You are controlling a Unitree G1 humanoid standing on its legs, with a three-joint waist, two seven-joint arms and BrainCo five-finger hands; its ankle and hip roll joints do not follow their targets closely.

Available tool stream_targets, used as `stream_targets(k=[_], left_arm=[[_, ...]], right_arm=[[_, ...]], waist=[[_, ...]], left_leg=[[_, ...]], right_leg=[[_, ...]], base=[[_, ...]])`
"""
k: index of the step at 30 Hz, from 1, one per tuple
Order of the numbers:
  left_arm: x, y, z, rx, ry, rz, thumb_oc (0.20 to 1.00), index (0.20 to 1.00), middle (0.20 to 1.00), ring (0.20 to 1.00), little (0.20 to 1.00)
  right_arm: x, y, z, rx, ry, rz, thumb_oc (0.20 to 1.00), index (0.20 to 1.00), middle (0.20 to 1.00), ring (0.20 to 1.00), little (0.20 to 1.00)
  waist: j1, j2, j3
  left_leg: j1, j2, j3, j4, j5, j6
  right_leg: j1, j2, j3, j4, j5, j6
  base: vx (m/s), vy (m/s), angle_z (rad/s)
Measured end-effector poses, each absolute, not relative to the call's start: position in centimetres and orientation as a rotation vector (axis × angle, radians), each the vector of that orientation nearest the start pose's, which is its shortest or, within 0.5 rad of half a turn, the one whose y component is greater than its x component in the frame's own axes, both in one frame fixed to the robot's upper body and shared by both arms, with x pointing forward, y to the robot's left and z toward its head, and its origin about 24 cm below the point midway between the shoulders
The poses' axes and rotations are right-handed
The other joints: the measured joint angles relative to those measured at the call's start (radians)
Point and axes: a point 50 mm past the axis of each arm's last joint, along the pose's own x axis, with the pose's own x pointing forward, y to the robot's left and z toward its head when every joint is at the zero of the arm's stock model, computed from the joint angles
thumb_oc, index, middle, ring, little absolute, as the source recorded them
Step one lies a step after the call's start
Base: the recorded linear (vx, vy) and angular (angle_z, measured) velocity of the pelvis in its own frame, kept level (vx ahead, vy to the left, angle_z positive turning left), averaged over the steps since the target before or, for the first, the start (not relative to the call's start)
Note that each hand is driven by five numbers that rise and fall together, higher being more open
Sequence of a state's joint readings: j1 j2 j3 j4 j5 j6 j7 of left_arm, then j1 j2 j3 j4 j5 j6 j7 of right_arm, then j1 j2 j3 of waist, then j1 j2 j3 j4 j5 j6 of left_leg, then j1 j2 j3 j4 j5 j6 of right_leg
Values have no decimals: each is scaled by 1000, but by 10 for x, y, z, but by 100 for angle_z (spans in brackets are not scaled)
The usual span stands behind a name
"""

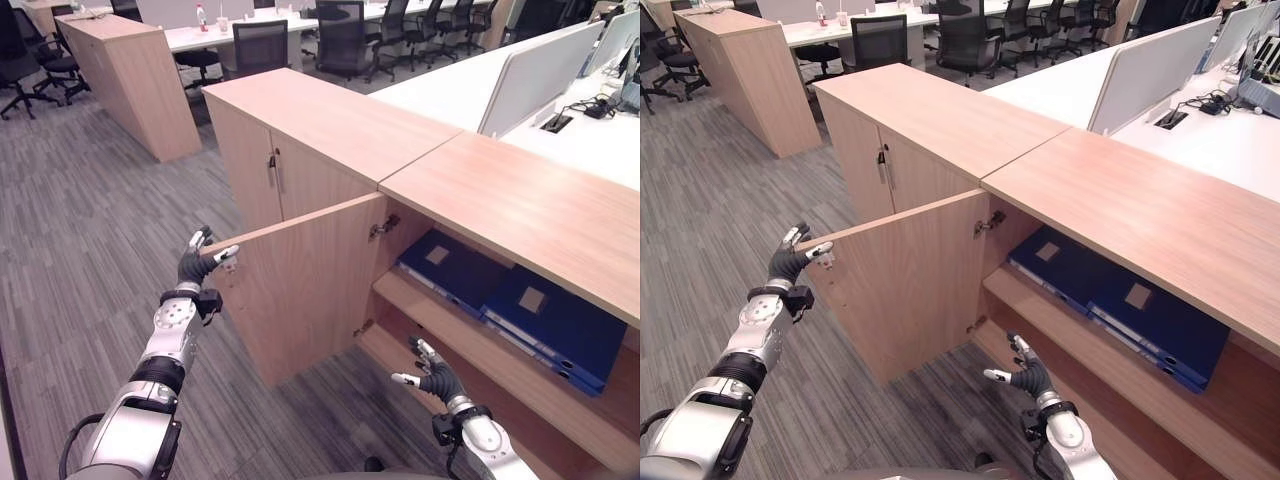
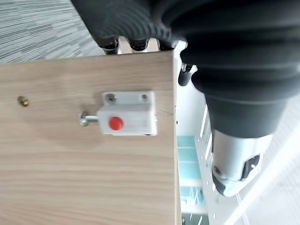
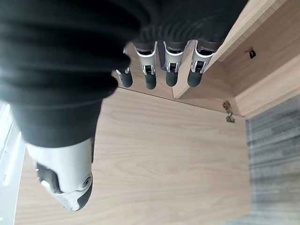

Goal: Put the empty folder in the office cabinet

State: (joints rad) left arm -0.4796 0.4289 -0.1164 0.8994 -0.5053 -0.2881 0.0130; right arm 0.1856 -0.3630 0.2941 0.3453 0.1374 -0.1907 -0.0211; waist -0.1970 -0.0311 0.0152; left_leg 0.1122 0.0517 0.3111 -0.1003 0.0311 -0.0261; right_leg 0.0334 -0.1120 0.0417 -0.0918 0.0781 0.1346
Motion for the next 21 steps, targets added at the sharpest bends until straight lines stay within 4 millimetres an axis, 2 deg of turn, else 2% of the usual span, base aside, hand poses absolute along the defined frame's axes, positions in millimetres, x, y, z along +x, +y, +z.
stream_targets(k=[6,12,16,18,21], left_arm=[[310,245,3,-88,168,188,1000,1000,1000,1000,1000],[299,226,-8,-139,176,148,1000,1000,1000,1000,1000],[274,209,-20,-160,181,68,1000,1000,1000,1000,1000],[264,195,-27,-181,202,9,1000,1000,1000,1000,1000],[252,186,-28,-209,200,-61,1000,1000,1000,1000,1000]], right_arm=[[180,-192,-58,-231,389,152,1000,1000,1000,1000,1000],[182,-192,-57,-232,382,133,1000,1000,1000,1000,1000],[181,-192,-58,-229,385,127,1000,1000,1000,1000,1000],[184,-192,-56,-225,374,124,1000,1000,1000,1000,1000],[185,-195,-55,-218,371,100,1000,1000,1000,1000,1000]], waist=[[20,-10,7],[43,-31,25],[66,-27,28],[98,-21,34],[101,-16,40]], left_leg=[[4,0,-1,0,0,1],[7,0,-23,0,0,1],[7,-1,-48,0,0,1],[5,-2,-59,0,0,1],[3,-4,-78,0,1,1]], right_leg=[[6,0,-3,5,5,-5],[25,-2,-30,5,4,-6],[37,-4,-55,4,-1,-12],[42,-5,-65,5,-6,-13],[48,-7,-86,5,-9,-15]], base=[[0,0,0],[-1,1,10],[-8,13,18],[-21,29,15],[-26,30,21]])
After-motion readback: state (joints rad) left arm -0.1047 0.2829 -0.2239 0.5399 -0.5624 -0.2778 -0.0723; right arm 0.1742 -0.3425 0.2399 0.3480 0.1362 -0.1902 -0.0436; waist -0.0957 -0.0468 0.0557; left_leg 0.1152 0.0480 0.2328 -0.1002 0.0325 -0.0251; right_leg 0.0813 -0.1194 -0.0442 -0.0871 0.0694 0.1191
